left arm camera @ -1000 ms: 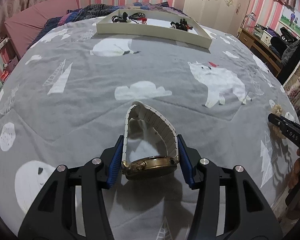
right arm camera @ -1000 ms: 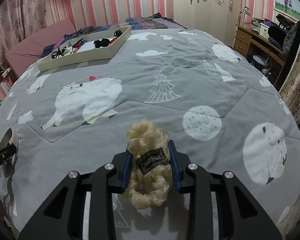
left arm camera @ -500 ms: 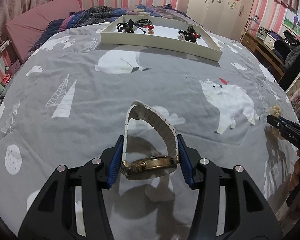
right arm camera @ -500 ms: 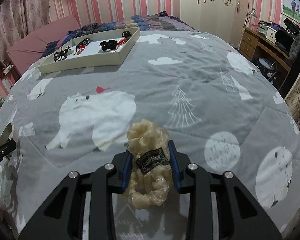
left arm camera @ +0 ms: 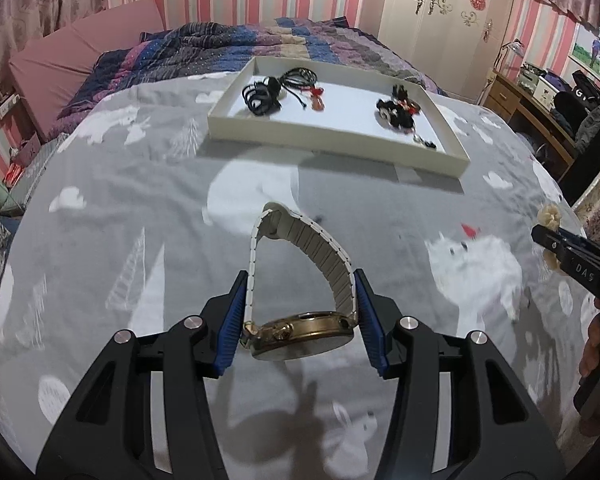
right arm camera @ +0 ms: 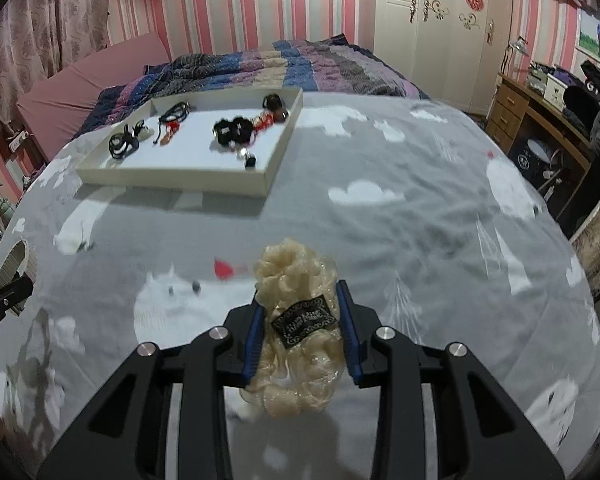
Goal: Organize jewelry
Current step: 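Carry the watch and cream scrunchie into the white tray and open both tools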
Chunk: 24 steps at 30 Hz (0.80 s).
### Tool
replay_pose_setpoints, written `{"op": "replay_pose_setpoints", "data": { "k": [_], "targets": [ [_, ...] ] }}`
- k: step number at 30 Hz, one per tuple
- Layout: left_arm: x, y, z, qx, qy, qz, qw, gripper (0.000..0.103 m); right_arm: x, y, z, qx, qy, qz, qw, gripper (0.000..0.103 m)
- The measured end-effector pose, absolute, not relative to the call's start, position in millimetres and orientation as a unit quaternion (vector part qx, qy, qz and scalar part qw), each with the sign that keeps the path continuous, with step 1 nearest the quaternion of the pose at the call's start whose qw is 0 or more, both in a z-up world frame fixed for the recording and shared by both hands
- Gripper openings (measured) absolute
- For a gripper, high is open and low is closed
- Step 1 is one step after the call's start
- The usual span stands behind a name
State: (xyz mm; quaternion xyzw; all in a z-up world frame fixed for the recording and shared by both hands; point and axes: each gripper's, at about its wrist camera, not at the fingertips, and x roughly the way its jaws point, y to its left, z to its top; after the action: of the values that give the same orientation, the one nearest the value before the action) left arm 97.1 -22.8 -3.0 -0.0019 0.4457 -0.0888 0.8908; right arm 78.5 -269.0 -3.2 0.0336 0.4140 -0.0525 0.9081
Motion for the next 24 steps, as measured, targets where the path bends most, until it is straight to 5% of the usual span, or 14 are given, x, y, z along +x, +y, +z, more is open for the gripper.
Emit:
{"op": "replay_pose_setpoints", "data": {
  "k": [12, 24],
  "targets": [
    [205, -35, 33, -0.014, 0.437, -0.109, 0.893, 0.051, 182, -244, 45, 0.027, 0.386, -0.029, 0.922, 0.034],
    [302, -73, 13, -0.022, 0.454, -0.140, 0.880, 0.051, 273, -240, 25, 0.082, 0.420, -0.014, 0.904, 0.034]
  ]
}}
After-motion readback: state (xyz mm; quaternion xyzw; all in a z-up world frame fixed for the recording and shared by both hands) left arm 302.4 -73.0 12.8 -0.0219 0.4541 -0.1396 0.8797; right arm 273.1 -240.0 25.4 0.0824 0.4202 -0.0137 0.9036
